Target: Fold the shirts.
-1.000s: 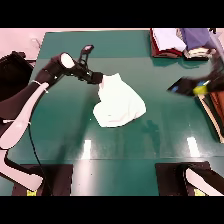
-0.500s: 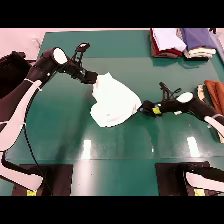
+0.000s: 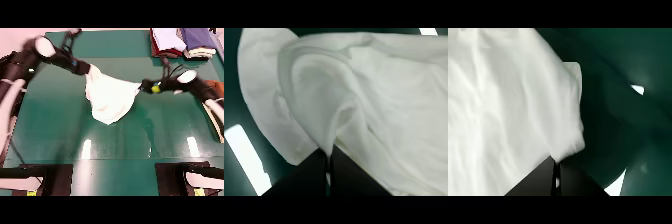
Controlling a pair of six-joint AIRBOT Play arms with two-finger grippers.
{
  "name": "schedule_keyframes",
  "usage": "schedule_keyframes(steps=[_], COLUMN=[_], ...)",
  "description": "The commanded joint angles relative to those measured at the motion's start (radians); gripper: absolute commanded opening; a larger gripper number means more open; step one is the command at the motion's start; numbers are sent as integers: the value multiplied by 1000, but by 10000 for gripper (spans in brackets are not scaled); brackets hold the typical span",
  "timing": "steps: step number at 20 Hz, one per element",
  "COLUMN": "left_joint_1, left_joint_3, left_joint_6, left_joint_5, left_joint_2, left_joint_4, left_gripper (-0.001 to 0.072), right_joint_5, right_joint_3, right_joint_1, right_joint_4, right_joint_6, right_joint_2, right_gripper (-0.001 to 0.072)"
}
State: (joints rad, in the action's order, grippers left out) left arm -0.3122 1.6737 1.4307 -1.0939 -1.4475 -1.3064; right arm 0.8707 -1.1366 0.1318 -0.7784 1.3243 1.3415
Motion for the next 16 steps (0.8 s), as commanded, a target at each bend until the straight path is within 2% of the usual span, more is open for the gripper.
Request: schedule_keyframes(steps=[1,4,7,9,12,16], left_joint_1=[1,-23,-101,-150,-197,-199], left_joint_3=[68,108,109,108,104,2], left_joint_6=[-24,-39,-55,-71,-78,-79], left_joint_5=[-23,-24,-35,-65,-150,-240], left_joint_2=[206,384,483,482,418,296], left_joint_4=[-132,-126,-127,-127,-128,-132], left_gripper=[23,23,23,23,23,23], right_joint_5=[230,399,433,459,523,605], right_joint_3=[-206,-404,-533,-611,-698,-637], right_joint_1=[-79,-128,-129,-129,-129,-129], right_joint_4=[-88,-90,-155,-213,-220,-221], right_joint_6=[-16,4,62,118,132,137], right_joint_2=[-171,-296,-377,-392,-345,-224], right_gripper=[14,13,13,13,13,13])
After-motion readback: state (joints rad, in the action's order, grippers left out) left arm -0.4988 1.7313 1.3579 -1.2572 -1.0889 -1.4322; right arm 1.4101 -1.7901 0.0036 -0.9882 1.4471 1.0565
